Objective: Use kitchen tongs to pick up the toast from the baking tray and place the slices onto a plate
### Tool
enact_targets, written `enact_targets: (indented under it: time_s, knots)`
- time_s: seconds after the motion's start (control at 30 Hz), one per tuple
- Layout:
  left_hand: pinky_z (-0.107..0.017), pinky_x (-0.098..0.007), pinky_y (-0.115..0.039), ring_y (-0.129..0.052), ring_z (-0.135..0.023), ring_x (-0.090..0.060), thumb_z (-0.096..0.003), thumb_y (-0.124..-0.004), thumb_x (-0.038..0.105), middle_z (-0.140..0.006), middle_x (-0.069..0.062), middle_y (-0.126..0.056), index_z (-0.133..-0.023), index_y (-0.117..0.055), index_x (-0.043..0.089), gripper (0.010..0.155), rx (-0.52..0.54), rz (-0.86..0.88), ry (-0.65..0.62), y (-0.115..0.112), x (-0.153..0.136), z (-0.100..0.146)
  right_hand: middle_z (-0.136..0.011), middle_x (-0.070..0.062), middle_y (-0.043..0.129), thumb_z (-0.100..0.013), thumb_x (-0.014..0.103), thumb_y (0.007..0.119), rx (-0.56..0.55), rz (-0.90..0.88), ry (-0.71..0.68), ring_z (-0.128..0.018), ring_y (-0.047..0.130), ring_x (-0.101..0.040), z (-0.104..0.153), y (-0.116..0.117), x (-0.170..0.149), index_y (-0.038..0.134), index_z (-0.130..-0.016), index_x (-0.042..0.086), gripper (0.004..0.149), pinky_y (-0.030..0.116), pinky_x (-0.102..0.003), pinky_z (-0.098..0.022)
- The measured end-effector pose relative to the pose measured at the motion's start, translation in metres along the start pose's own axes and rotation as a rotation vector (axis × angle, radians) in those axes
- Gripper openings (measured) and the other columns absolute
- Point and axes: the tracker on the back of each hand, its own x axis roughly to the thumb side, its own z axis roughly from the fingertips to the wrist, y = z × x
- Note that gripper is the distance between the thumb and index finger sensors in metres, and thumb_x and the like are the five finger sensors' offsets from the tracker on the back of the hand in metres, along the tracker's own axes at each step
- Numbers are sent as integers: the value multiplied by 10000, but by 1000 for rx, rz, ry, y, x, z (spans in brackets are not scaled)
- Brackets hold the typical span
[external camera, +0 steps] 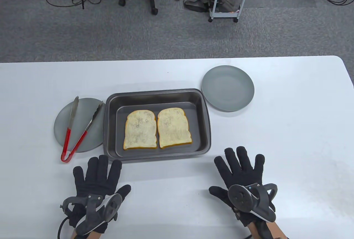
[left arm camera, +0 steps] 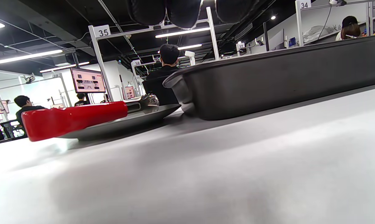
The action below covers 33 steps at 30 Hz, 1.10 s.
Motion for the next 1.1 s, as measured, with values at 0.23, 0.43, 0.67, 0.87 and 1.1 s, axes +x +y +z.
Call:
enact_targets:
  time_s: [0.23, 0.43, 0.67, 0.87, 1.1]
  knots:
    - [-744, -765, -353, -429, -1136, -427, -389, -514, 779, -1239, -84, -388, -1115, -389, 377, 839, -1, 57, 62, 4, -9, -6, -1207, -39, 473, -251, 734, 785, 7, -16, 7, -1146, 383, -395, -1, 0, -3, 604, -1050, 356, 902, 210, -784, -722]
    - [-755, -761, -347, -418, -1143, -427, -394, -539, 772, -1246, -79, -366, -1120, -387, 376, 841, 11, 136, 126, 18, -33, -22, -1209, -41, 473, -253, 736, 782, 20, -16, 18, -1144, 380, -398, -2, 1, -5, 606, -1051, 353, 902, 216, -784, -722]
    - [-768, -747, -368, -419, -1148, -423, -394, -554, 767, -1248, -75, -361, -1121, -385, 376, 842, 40, 133, 210, 43, -67, -59, -1207, -40, 478, -253, 734, 784, 32, -23, 27, -1144, 378, -397, -3, 2, -6, 608, -1051, 349, 904, 215, -784, -722]
    - [-805, -701, -427, -438, -1154, -397, -387, -687, 763, -1250, -66, -332, -1121, -319, 376, 908, 12, 162, 321, 48, -96, -91, -1208, -44, 475, -268, 729, 783, 43, -37, 42, -1143, 374, -401, -4, 2, -11, 607, -1052, 347, 889, 218, -783, -724]
    - [-809, -611, -549, -550, -1097, -351, -348, -825, 749, -1210, -106, -361, -1119, -326, 251, 1044, -145, 191, 466, 23, -131, -125, -1208, -45, 477, -268, 726, 787, 53, -55, 60, -1143, 373, -402, -6, 3, -17, 613, -1050, 345, 887, 219, -783, -726]
